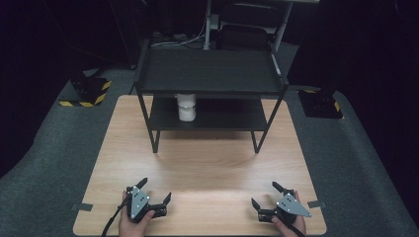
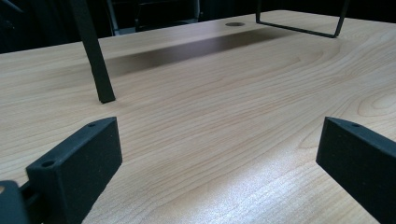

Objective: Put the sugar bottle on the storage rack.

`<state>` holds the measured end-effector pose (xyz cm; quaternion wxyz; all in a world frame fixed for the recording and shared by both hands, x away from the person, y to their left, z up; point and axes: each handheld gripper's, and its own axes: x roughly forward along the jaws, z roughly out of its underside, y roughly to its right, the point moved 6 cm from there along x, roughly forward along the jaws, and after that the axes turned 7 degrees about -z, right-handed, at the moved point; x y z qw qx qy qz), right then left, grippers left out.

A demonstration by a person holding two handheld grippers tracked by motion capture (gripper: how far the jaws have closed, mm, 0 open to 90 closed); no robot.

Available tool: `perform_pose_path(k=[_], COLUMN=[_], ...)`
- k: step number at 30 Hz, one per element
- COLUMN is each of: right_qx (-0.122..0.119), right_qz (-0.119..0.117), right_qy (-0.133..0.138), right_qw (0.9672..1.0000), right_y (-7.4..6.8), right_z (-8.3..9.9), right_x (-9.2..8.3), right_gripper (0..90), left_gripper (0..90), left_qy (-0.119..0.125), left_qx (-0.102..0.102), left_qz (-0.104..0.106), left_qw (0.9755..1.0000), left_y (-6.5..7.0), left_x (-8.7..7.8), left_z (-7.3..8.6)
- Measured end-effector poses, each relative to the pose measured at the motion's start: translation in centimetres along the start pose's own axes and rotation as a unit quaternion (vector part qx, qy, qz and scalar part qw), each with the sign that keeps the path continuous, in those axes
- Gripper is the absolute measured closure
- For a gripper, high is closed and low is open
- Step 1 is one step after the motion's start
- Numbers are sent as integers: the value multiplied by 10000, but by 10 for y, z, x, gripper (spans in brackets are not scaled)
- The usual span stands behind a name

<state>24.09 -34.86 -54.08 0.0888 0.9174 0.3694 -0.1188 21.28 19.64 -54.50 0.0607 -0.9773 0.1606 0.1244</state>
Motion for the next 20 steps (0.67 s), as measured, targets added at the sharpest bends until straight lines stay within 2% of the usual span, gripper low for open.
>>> perform_pose_path(k=[20], right_qx=[-42], right_qz=[51], right_qy=[35], right_qw=[10000], right_y=[-3], right_z=[1], right_x=[-2], right_gripper=[1], left_gripper=[6], left_qy=[-63], left_qx=[16], left_qz=[44], left_qw=[10000], left_y=[1], left_x=[3], left_z=[-2])
